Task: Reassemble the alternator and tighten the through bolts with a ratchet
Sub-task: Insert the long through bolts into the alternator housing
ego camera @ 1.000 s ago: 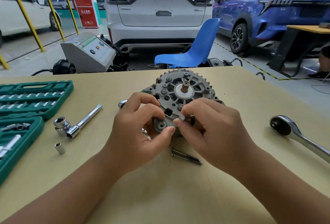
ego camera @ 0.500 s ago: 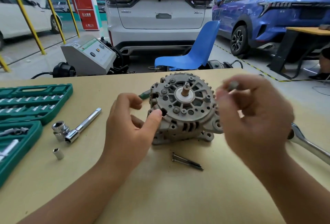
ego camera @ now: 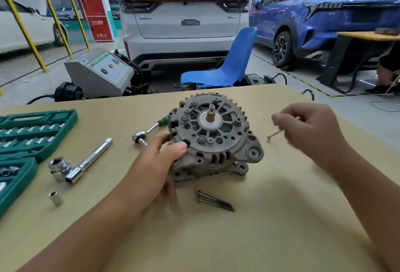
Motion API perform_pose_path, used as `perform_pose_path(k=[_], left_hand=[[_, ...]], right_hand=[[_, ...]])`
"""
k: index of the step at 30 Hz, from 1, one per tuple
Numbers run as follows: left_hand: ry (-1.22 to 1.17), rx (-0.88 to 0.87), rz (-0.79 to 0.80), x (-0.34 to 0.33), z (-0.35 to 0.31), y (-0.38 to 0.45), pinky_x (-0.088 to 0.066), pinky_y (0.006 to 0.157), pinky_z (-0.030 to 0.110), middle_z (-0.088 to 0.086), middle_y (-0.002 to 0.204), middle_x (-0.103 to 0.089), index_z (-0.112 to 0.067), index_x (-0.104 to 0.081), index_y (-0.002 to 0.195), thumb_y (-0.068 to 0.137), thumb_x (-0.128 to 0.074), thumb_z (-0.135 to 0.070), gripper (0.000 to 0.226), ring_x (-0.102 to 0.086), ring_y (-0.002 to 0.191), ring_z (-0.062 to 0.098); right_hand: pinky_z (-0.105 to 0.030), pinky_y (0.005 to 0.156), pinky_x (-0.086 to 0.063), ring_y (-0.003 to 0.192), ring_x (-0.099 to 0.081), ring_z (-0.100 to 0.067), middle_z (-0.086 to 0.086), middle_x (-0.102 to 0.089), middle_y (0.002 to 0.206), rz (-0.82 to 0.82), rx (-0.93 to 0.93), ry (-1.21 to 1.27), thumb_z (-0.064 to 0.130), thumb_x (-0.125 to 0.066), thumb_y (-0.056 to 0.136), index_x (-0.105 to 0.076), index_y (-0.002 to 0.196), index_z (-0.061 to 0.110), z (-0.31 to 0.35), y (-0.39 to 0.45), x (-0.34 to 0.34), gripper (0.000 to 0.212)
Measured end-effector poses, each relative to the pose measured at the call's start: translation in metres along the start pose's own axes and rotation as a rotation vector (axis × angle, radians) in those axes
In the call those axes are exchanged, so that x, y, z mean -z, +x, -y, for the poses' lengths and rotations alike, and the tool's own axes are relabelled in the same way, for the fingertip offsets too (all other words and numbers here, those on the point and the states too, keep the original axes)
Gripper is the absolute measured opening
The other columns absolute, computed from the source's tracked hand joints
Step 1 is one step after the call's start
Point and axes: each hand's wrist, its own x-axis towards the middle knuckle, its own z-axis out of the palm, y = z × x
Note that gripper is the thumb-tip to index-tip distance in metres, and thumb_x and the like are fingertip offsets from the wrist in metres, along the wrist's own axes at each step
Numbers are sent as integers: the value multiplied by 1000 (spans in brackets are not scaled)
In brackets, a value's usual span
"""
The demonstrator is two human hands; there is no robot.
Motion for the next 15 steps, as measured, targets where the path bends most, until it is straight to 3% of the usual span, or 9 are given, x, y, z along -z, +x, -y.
perform_pose_path(k=[2, 4, 7, 9, 11, 13, 15], left_hand=[[-57, 4, -1, 4, 2, 4, -35, 38, 21, 7, 92, -78, -43, -66, 114, 67, -62, -67, 53, -57, 45, 25], [-75, -1, 9, 6, 5, 8, -35, 39, 21, 13, 88, -76, -42, -68, 110, 68, -63, -66, 48, -54, 44, 25], [-78, -14, 10, 9, 10, 10, -37, 38, 21, 15, 77, -72, -44, -68, 108, 70, -62, -66, 44, -53, 42, 24], [-77, -6, 31, 7, 11, 10, -38, 38, 21, 11, 75, -72, -44, -67, 111, 71, -63, -68, 46, -54, 43, 24], [-89, 13, 50, 11, 12, 10, -39, 39, 23, 12, 80, -73, -46, -65, 119, 71, -66, -69, 53, -54, 45, 24], [-110, 49, 91, 14, 12, 11, -39, 40, 22, 17, 86, -73, -47, -63, 125, 65, -75, -74, 67, -54, 46, 24], [-118, 96, 139, 20, 11, 14, -39, 42, 20, 18, 87, -71, -47, -61, 130, 56, -81, -78, 82, -53, 48, 23]], right_hand=[[-34, 63, -47, 60, -57, -10, 5, -69, 68, -119, -72, -7, 39, -67, 80, -75, 75, 27, -10, 22, 17, 16], [-36, 75, -50, 87, -64, -16, 4, -73, 95, -123, -190, -88, 39, -61, 89, -75, 84, 30, -26, 48, 29, 16], [-35, 94, -44, 119, -55, -20, 2, -62, 137, 121, -253, -389, 38, -53, 102, -67, 124, 33, -48, 65, 22, 27], [-39, 112, -35, 140, -43, -23, 2, -45, 157, 395, -224, -639, 38, -48, 105, -49, 148, 35, -59, 68, 12, 43], [-40, 112, -35, 140, -43, -25, 2, -45, 157, 586, -167, -846, 38, -45, 107, -50, 148, 32, -60, 69, -4, 42], [-40, 99, -50, 118, -59, -25, 0, -65, 133, 508, -127, -908, 40, -51, 104, -68, 127, 28, -59, 69, -12, 31], [-37, 79, -55, 93, -62, -19, 7, -69, 105, 387, -93, -846, 44, -61, 98, -73, 103, 29, -61, 66, -19, 20]])
